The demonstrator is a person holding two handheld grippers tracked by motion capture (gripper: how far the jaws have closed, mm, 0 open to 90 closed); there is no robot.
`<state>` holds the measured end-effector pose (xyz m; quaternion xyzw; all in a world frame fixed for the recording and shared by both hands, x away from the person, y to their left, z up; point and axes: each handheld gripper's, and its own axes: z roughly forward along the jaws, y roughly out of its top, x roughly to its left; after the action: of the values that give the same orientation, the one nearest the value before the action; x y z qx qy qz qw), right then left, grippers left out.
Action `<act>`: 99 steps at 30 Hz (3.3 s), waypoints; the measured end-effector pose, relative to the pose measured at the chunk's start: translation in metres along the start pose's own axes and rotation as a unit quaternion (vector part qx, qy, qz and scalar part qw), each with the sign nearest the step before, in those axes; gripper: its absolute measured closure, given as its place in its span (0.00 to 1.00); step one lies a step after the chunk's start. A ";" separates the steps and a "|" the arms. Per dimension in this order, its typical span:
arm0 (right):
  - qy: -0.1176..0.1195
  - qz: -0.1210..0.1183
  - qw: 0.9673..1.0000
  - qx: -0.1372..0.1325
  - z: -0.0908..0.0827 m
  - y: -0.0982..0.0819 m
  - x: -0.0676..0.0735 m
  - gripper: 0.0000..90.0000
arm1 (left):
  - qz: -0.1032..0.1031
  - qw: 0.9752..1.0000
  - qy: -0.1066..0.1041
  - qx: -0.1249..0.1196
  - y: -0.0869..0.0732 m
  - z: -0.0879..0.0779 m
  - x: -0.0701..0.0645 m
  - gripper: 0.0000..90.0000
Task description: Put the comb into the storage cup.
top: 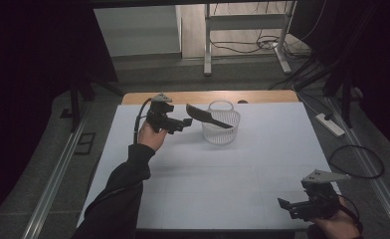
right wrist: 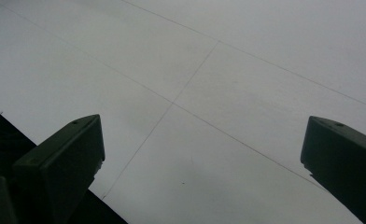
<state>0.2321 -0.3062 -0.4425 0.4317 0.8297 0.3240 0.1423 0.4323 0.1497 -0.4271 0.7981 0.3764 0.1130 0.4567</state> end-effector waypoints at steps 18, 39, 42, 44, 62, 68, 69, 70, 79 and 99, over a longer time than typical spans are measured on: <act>-0.001 -0.002 1.000 0.000 0.000 0.000 0.001 0.00 | -0.019 1.000 -0.002 -0.007 -0.012 -0.022 0.000 0.00; -0.003 -0.002 1.000 0.002 0.000 0.000 0.001 0.00 | -0.022 1.000 0.014 -0.013 -0.041 -0.048 -0.001 0.00; -0.003 -0.002 1.000 0.002 0.001 0.000 0.001 0.00 | -0.024 1.000 0.016 -0.012 -0.043 -0.051 -0.001 0.00; -0.004 -0.003 1.000 0.002 0.000 0.000 0.001 0.00 | -0.024 1.000 0.016 -0.013 -0.045 -0.052 -0.002 0.00; -0.002 -0.005 1.000 -0.001 0.000 0.000 0.001 0.00 | -0.018 1.000 0.015 -0.006 -0.057 -0.060 -0.016 0.00; -0.002 -0.006 1.000 -0.001 0.000 0.000 0.002 0.00 | -0.020 1.000 0.015 -0.007 -0.062 -0.065 -0.019 0.00; -0.002 -0.006 1.000 -0.002 0.000 0.000 0.002 0.00 | -0.021 1.000 0.015 -0.007 -0.062 -0.066 -0.019 0.00; -0.002 -0.006 1.000 -0.002 0.000 0.000 0.002 0.00 | -0.021 1.000 0.015 -0.008 -0.062 -0.067 -0.020 0.00; -0.002 -0.006 1.000 -0.003 -0.001 0.000 0.002 0.00 | -0.023 1.000 0.014 -0.011 -0.067 -0.075 -0.024 0.00; -0.004 -0.008 1.000 -0.003 -0.001 0.000 0.003 0.00 | -0.032 0.999 0.015 -0.008 -0.081 -0.091 -0.031 0.00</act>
<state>0.2302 -0.3040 -0.4415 0.4259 0.8317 0.3233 0.1497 0.3230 0.2112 -0.4374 0.7804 0.4071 0.1131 0.4609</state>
